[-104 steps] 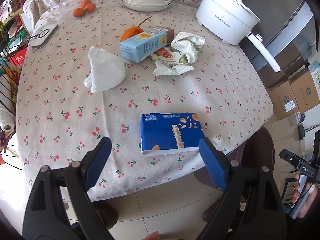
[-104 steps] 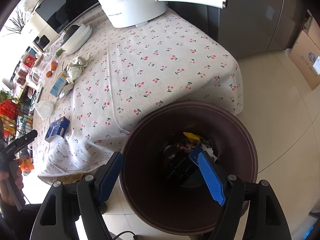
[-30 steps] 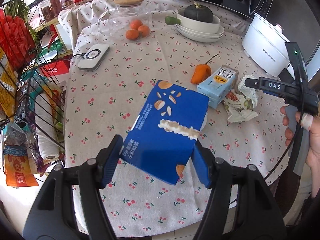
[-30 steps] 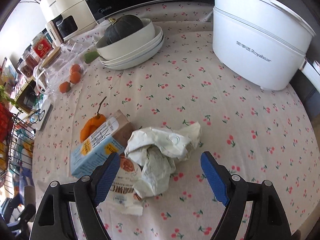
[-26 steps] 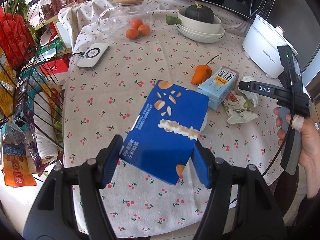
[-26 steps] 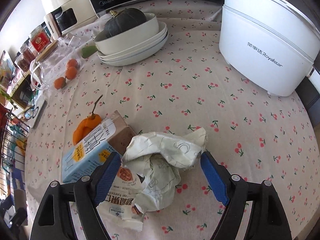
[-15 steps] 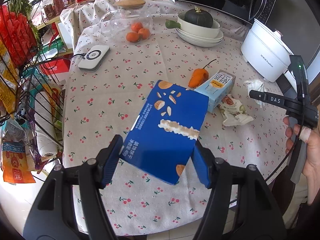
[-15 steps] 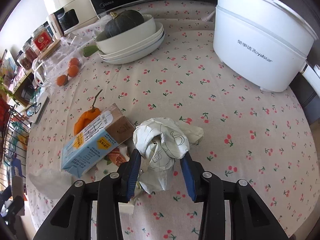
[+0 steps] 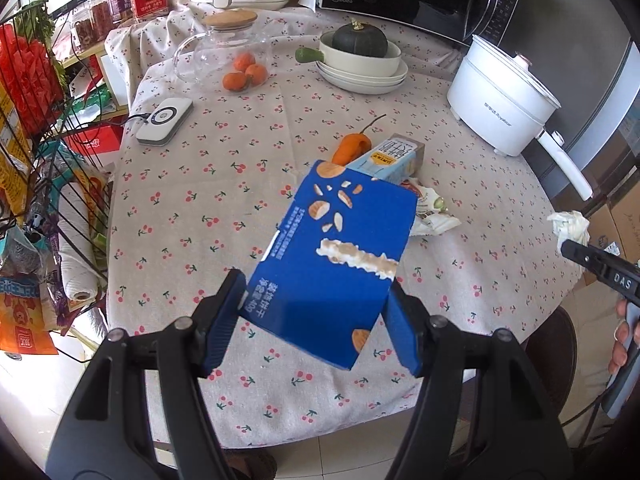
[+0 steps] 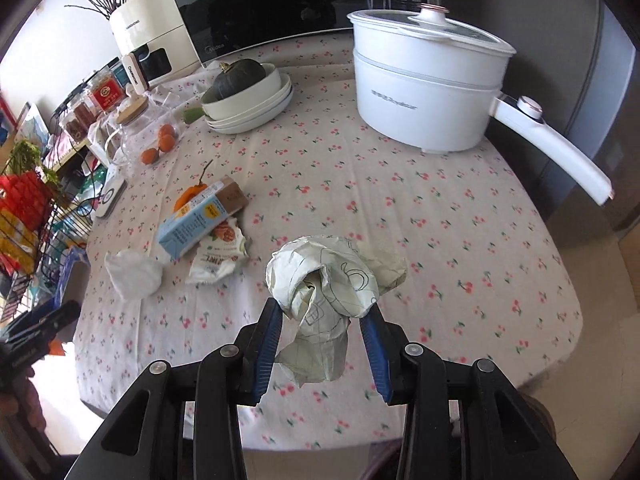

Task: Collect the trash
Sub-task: 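Carry both items to the bin and drop the blue box with the left tool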

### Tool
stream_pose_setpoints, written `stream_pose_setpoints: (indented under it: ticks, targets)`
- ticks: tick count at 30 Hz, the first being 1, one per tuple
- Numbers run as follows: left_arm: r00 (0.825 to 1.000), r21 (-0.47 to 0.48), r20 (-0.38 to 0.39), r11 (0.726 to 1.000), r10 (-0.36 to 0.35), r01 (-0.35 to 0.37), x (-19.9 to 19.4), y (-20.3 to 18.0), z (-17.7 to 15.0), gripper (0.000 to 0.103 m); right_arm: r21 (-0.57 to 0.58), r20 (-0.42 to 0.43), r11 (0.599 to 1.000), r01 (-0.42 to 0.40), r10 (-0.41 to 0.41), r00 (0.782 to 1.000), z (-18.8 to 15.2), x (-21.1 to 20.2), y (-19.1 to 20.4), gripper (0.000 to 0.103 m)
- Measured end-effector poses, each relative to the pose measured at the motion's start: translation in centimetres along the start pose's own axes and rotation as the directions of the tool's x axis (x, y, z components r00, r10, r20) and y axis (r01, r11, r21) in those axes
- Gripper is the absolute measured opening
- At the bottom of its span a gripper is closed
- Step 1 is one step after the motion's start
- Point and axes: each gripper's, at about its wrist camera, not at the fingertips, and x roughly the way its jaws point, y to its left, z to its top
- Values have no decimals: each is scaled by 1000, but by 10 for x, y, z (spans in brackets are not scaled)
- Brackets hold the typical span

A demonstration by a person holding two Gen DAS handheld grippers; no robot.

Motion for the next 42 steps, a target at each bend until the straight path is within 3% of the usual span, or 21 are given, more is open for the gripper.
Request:
stream_pose_setpoints:
  ticks: [7, 13, 23, 34, 42]
  targets:
    - [1000, 54, 9, 998, -20, 20, -5, -30, -10, 68, 57, -6, 998, 2, -2, 1000, -55, -45, -40, 41]
    - [999, 140, -10, 989, -47, 48, -3, -61, -22, 68, 108, -6, 994, 17, -16, 1000, -96, -60, -73, 42]
    - [995, 310, -60, 946, -84, 98, 3, -115, -51, 68, 184, -13, 983, 10, -8, 1000, -134, -79, -112, 43]
    - [978, 465, -111, 861, -174, 206, 7, -188, -78, 68, 233, -65, 970, 64, -50, 997, -178, -83, -153, 44]
    - [943, 584, -198, 741, -268, 333, 13, -256, -110, 68, 285, -99, 953, 101, -76, 992, -206, -87, -184, 44]
